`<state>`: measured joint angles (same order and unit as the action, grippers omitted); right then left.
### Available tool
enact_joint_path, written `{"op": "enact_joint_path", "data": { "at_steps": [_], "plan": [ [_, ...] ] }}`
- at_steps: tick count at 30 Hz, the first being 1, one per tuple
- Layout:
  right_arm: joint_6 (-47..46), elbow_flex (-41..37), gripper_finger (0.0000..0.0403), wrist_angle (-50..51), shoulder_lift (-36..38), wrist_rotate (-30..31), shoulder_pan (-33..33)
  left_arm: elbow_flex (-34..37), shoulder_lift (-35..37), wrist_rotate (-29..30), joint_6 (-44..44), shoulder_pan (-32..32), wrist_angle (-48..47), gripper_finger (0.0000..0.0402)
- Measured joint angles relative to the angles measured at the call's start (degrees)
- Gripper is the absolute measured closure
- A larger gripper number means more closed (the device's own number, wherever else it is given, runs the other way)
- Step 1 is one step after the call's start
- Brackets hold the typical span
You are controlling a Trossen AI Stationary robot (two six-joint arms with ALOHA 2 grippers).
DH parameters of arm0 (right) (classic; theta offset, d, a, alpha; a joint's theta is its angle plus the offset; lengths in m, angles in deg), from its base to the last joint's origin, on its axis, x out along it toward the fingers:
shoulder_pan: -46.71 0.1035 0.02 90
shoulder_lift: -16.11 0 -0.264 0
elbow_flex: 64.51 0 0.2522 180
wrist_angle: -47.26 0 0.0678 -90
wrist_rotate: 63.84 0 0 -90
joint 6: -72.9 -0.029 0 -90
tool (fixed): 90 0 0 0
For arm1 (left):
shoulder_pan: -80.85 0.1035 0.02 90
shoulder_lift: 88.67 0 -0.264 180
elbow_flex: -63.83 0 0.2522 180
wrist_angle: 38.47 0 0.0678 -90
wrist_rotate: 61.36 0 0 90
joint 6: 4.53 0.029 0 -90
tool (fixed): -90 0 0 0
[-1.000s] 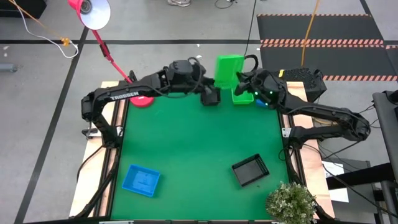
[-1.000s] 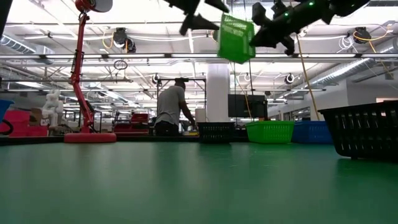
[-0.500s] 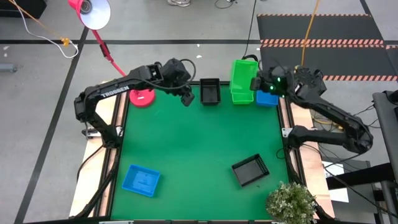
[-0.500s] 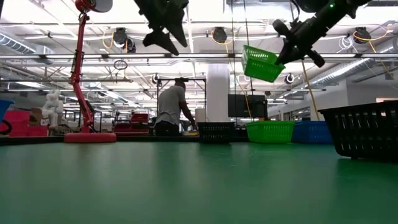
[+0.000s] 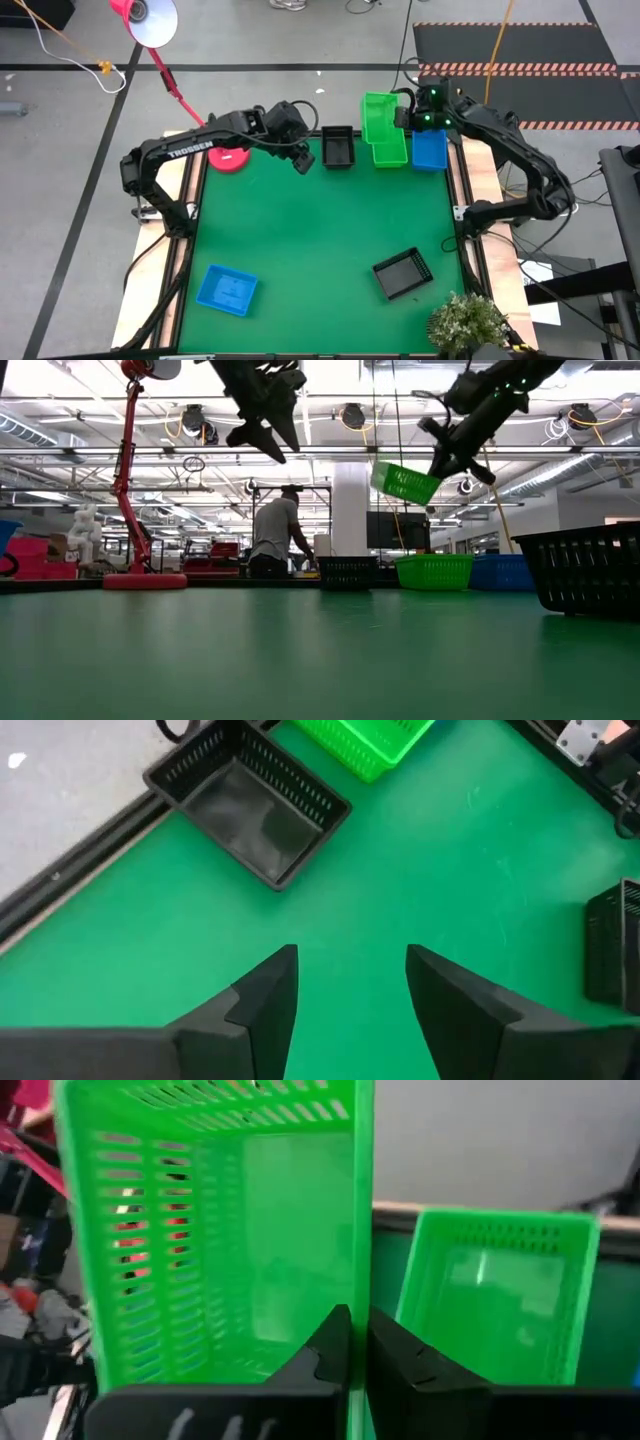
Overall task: Stack baskets by color
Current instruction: Stack the green bin on the stacked green bin
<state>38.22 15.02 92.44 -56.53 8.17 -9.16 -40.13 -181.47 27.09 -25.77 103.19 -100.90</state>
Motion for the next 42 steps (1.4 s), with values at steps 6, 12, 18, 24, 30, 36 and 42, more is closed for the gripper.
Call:
{"op": "enact_joint_path", "data": {
  "at_steps": [6, 12, 18, 24, 30, 36, 42],
  "plan": [
    [2.42, 0.05, 0.0399, 4.32, -4.01, -0.03, -2.84, 1.72, 0.01, 0.02, -4.45, -1.63, -0.05, 0.0215],
    [5.11, 0.01, 0.04, 8.49, -6.92, 0.17, -5.23, 2.02, 0.02, 1.06, -8.08, -4.4, 0.15, 0.0215],
    [5.4, 0.01, 0.04, 9.57, -7.0, 3.63, -5.7, 2.02, 0.02, 3.19, -11.18, -7.31, 0.33, 0.0215],
    [4.43, 0.01, 0.04, 12.97, -6.42, 6.88, -2.69, 2.02, 0.02, 4.59, -12.8, -9.43, 2.01, 0.0215],
    [5.01, -0.3, 0.04, 11.4, -7.47, 14.61, 0.21, 2.02, 0.02, 4.61, -13.89, -10.11, 2.4, 0.0215],
    [4.16, -1.04, 0.04, 9.06, -10.34, 16.74, -0.31, 2.02, 0.02, 4.61, -13.69, -10.11, 2.38, 0.0215],
    [3.85, -1.02, 0.04, 8.61, -10.97, 17.1, 0.05, 2.02, 0.02, 4.59, -13.4, -10.11, 2.38, 0.0215]
  ]
}}
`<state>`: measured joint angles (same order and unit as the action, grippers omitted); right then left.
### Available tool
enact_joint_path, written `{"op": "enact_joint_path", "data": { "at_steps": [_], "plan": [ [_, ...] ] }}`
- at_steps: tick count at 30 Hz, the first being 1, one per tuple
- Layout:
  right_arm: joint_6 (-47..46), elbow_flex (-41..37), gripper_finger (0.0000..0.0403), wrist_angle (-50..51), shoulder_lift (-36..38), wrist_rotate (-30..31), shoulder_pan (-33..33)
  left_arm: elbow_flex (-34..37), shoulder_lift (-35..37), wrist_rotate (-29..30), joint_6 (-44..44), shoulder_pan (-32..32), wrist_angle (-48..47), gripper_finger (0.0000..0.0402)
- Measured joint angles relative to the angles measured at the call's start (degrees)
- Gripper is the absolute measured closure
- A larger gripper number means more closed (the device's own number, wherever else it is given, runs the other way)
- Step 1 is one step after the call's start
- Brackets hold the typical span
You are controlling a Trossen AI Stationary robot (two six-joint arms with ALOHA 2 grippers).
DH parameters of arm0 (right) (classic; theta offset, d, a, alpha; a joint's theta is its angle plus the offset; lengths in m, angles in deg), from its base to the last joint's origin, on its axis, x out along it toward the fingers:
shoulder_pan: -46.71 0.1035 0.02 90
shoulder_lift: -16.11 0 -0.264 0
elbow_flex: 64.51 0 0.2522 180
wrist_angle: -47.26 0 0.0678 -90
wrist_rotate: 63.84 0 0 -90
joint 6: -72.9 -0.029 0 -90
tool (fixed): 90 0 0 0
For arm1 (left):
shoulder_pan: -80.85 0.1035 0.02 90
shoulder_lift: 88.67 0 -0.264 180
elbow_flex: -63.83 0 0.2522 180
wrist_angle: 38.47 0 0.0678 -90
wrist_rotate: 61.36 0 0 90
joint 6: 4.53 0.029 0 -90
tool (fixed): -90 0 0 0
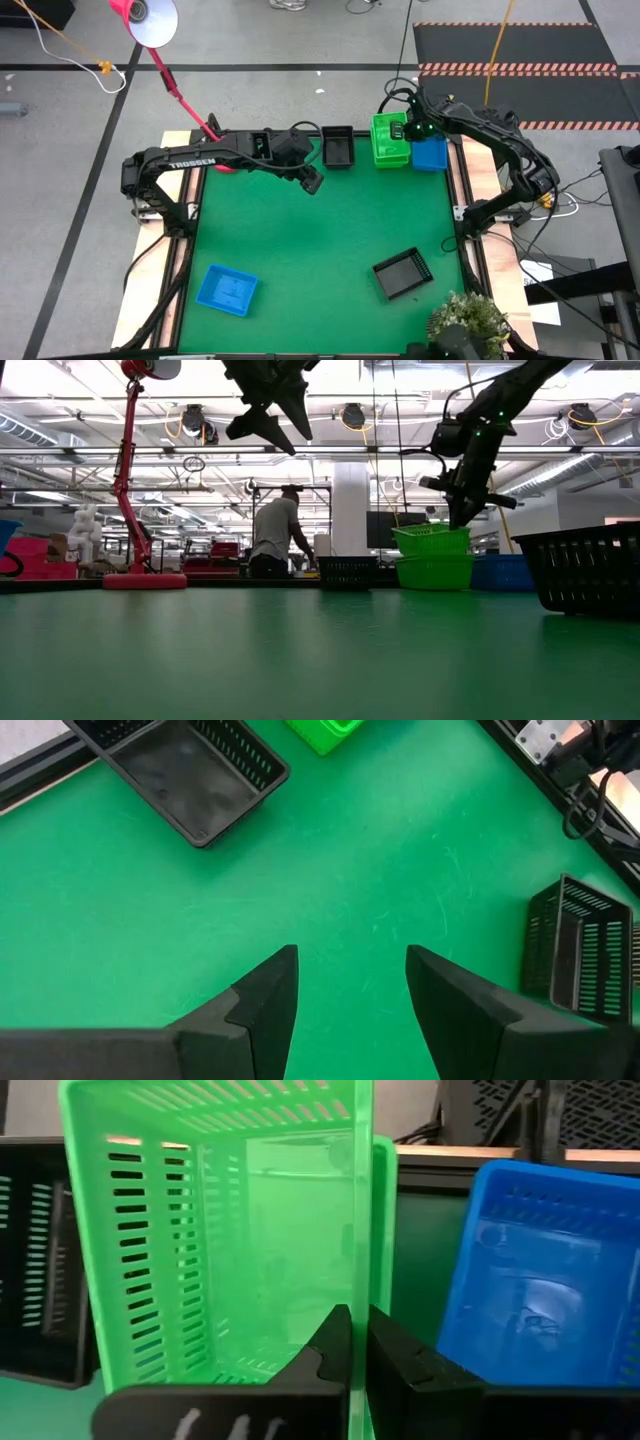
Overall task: Stack baskets by color
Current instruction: Stack the green bin on the stacked green bin
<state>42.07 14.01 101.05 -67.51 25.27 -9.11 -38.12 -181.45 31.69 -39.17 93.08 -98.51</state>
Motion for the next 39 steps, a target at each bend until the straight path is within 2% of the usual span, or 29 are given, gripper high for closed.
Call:
{"op": "enact_joint_path", "data": {
  "at_steps": [11, 23, 39],
  "plan": [
    [-2.69, -0.05, 0.04, 1.31, -0.02, 2.34, 3.12, 0.0, 0.0, 0.0, 3.08, 0.0, -0.14, 0.0215],
    [-6.66, -1.95, 0.04, -2.6, -0.02, 2.54, 4.57, 0.0, 0.0, -0.55, 5.86, 0.0, -0.18, 0.0215],
    [-6.05, -1.97, 0.0399, -3.36, -2.36, 2.39, 4.94, 0.0, 0.0, -2.06, 5.64, -0.02, -0.22, 0.0215]
  ]
}}
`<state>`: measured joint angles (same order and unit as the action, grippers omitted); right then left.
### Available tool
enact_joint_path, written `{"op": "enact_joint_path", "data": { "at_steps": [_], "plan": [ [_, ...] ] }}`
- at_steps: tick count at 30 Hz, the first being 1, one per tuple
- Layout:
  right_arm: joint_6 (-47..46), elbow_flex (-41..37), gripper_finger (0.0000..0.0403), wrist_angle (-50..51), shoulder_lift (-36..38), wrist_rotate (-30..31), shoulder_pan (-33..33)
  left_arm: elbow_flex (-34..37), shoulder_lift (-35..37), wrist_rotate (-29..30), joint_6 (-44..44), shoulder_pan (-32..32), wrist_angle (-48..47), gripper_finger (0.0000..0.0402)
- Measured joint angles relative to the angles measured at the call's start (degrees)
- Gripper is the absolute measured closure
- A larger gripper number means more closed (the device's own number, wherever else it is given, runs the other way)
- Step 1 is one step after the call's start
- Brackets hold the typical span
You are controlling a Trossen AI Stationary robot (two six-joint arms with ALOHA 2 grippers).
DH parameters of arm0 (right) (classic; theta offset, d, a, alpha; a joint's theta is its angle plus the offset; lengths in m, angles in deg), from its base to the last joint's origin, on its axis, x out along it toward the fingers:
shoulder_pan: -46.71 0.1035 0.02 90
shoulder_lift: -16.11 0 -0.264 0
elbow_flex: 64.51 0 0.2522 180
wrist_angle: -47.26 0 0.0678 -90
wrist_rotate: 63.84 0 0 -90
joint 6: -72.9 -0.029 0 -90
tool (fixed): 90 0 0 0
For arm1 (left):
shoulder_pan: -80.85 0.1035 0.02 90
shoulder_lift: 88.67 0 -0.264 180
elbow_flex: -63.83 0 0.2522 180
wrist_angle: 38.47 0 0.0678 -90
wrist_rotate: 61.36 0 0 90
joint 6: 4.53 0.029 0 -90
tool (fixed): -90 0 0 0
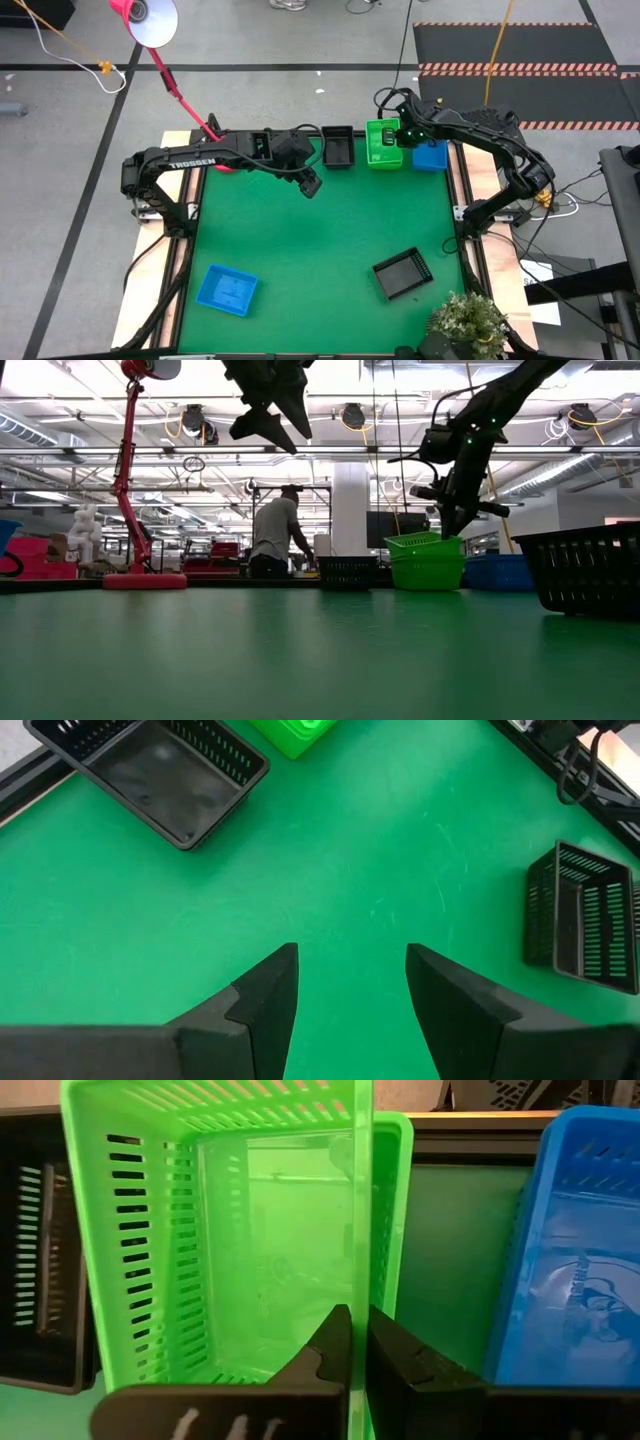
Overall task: Stack baskets by color
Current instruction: Stack the green bin on the stacked green bin
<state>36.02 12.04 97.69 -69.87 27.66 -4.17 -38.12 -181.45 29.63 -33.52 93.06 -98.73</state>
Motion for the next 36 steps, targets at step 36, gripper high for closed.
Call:
{"op": "enact_joint_path", "data": {
  "at_steps": [36],
  "plan": [
    [6.09, 0.0, 0.03, -1.6, 3.73, -0.58, 0.0, 0.0, -0.02, -0.04, -4.11, -2.79, -3.54, 0.0215]
  ]
}}
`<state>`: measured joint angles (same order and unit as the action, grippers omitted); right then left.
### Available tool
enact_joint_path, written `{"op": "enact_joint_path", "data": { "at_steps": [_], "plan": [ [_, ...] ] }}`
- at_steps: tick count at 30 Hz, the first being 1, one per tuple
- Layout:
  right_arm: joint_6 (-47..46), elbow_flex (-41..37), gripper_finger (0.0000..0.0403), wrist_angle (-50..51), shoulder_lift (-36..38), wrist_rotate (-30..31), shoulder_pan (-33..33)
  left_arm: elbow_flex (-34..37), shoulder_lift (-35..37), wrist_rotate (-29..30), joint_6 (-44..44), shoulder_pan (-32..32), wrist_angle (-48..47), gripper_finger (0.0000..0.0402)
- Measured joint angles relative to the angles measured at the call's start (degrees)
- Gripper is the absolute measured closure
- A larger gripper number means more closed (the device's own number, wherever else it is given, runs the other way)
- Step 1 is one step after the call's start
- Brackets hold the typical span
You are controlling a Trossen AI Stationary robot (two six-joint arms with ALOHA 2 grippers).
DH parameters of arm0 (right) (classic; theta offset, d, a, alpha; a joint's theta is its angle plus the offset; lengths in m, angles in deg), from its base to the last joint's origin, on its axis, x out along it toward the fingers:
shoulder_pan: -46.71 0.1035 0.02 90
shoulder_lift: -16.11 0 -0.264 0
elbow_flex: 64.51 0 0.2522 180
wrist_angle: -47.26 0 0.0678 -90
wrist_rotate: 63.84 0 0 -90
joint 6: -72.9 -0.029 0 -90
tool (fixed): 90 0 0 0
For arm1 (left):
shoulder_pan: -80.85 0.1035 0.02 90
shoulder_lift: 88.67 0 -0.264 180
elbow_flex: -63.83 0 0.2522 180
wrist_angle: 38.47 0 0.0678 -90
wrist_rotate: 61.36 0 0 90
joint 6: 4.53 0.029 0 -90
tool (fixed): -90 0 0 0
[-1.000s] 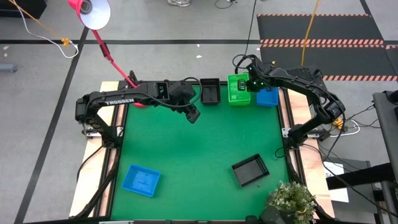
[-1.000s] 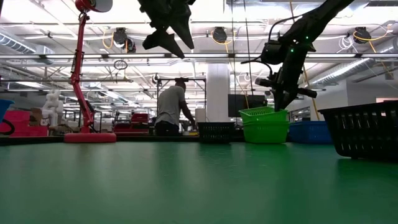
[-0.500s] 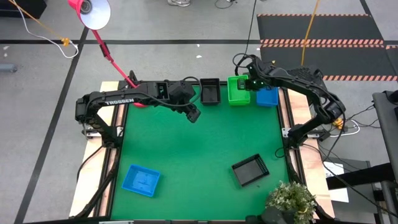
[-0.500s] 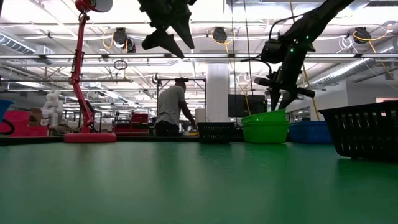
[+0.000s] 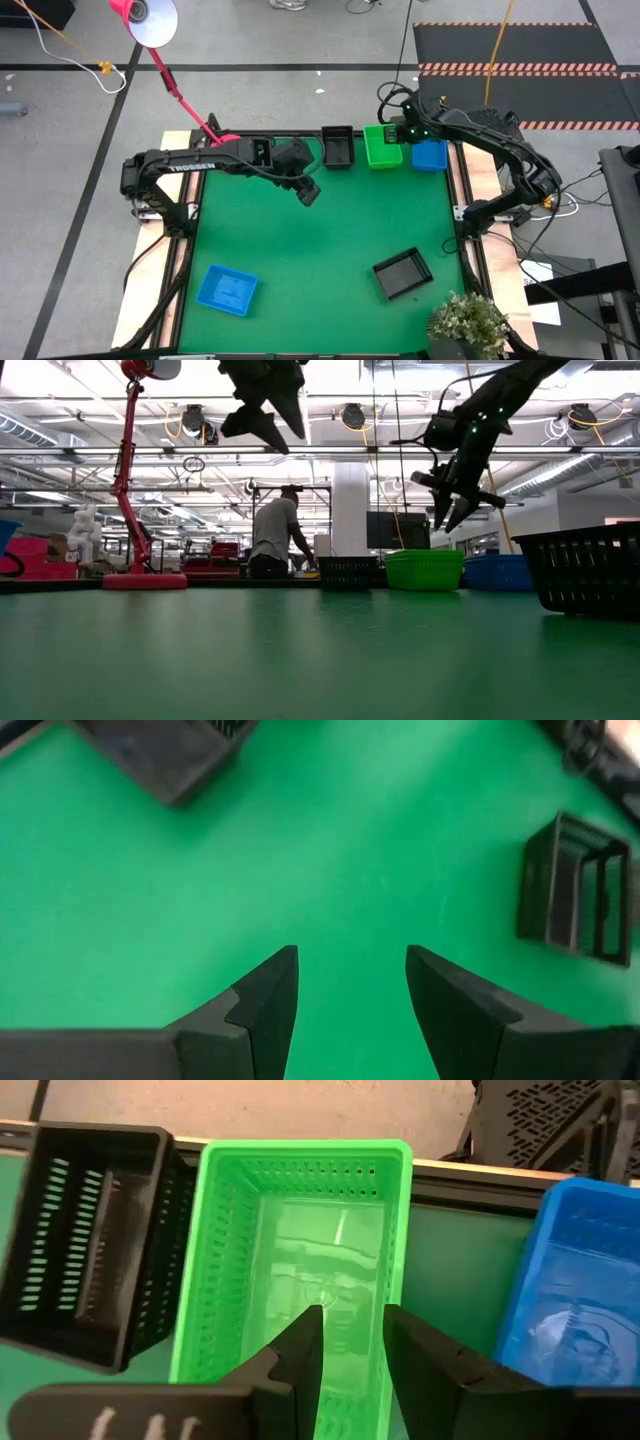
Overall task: Stack baskets by color
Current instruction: Stack the green bin on the stacked green bin, then stack the blue bin on the stacked blue bin
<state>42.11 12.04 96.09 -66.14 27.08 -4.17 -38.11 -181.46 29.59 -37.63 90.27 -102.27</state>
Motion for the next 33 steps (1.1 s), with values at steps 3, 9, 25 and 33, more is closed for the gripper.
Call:
{"op": "enact_joint_path", "data": {
  "at_steps": [3, 9, 25, 33],
  "plan": [
    [-0.52, 0.0, 0.03, 0.49, 2.79, -0.15, 0.0, 0.02, 0.01, 0.02, 0.71, -1.16, -2.48, 0.0215],
    [-1.72, 0.0, 0.03, -0.37, 12.06, -4.67, 0.88, 0.02, 0.03, -3.11, 5.29, -3.1, -8.0, 0.0215],
    [-7.92, 0.0, 0.03, -0.07, 30.39, -6.5, 23.87, 1.47, 2.81, -4.69, 16.46, -15.09, -19.84, 0.0215],
    [-14.44, 0.0, 0.03, -0.51, 29.06, 2.74, 35.21, 12.55, 6.2, -4.6, 14.97, -21.04, -19.48, 0.0215]
  ]
}}
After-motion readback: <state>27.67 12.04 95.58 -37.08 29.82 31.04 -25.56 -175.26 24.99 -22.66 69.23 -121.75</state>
